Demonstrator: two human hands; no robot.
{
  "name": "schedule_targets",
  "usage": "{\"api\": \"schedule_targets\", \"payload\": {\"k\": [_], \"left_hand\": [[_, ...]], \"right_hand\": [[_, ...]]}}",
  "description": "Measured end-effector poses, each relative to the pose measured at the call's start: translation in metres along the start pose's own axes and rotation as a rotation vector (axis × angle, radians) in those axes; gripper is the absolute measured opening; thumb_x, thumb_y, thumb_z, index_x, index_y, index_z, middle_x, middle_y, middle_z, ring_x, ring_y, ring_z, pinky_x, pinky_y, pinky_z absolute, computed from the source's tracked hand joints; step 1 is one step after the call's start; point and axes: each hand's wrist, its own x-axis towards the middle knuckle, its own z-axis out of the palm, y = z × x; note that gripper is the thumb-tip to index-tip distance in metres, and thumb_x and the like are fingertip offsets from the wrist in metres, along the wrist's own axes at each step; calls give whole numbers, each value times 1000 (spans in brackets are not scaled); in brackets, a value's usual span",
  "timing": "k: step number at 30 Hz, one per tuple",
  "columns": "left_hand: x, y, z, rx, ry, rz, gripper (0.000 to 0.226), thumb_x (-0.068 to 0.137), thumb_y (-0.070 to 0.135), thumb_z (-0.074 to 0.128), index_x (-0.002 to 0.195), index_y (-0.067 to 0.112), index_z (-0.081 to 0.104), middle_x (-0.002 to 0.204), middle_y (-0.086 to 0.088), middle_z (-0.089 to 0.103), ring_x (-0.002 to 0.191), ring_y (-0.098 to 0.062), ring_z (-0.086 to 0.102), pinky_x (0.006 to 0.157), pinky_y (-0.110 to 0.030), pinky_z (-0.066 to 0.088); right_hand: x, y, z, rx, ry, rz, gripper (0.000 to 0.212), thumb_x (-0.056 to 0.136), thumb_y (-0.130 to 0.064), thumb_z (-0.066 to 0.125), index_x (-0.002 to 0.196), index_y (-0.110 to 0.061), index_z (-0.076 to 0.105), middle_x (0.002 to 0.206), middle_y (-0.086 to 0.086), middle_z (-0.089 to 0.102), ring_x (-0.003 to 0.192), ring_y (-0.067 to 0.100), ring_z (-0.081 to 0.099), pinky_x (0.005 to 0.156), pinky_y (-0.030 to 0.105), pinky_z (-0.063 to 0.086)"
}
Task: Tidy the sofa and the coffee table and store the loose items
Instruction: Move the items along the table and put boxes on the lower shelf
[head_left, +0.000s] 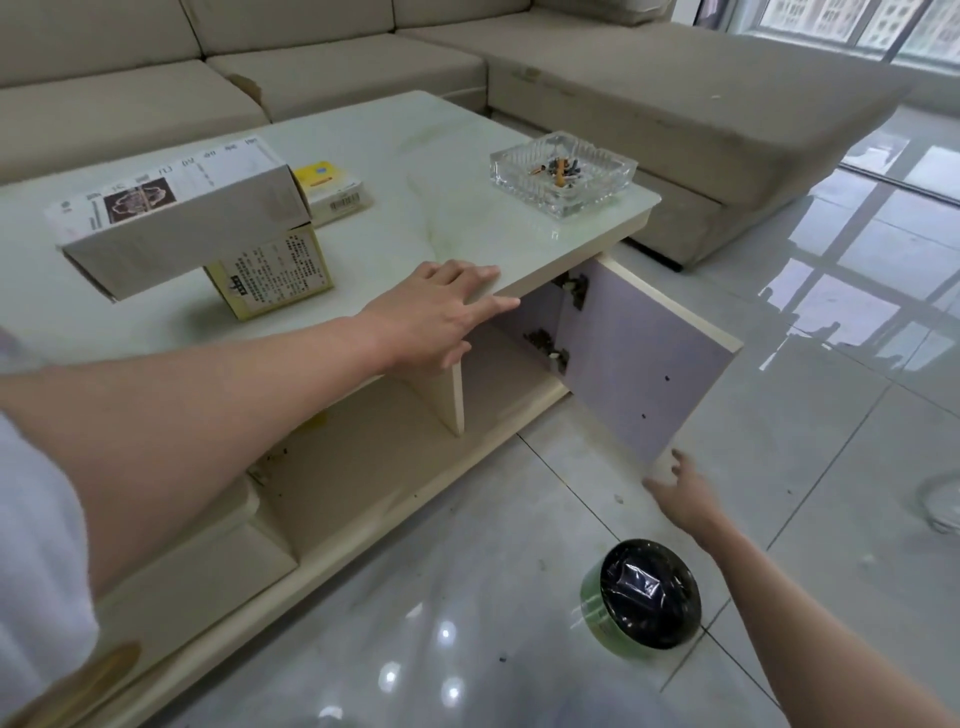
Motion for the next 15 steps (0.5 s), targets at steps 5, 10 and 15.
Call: {"api": "schedule_targets", "payload": {"k": [5, 10, 15], "left_hand": [[0, 0, 2, -2, -7, -16, 75, 93, 36, 54, 155, 33, 11, 159, -11, 19, 143, -31, 24, 111, -45, 29], [1, -2, 6, -80, 10, -40, 78, 94, 41, 51, 155, 27, 4, 160, -7, 23, 142, -29, 26, 111, -43, 28], [0, -3, 2, -246, 9, -123, 77, 92, 48, 48, 156, 22, 13, 161, 0, 23, 146, -24, 19, 117, -42, 19]], "right_hand": [[-38, 78, 17, -215, -233, 237, 44, 92, -2, 47, 136, -4, 50, 124, 24, 64, 112, 37, 64, 79, 33, 49], [-45, 98, 33, -111, -171, 288, 39, 87, 4, 32, 109, -9, 62, 87, 23, 69, 61, 37, 71, 45, 40, 58], [-32, 46, 36, -50, -205, 254, 31, 89, 2, 32, 95, -4, 61, 87, 26, 69, 59, 42, 71, 56, 57, 60]]}}
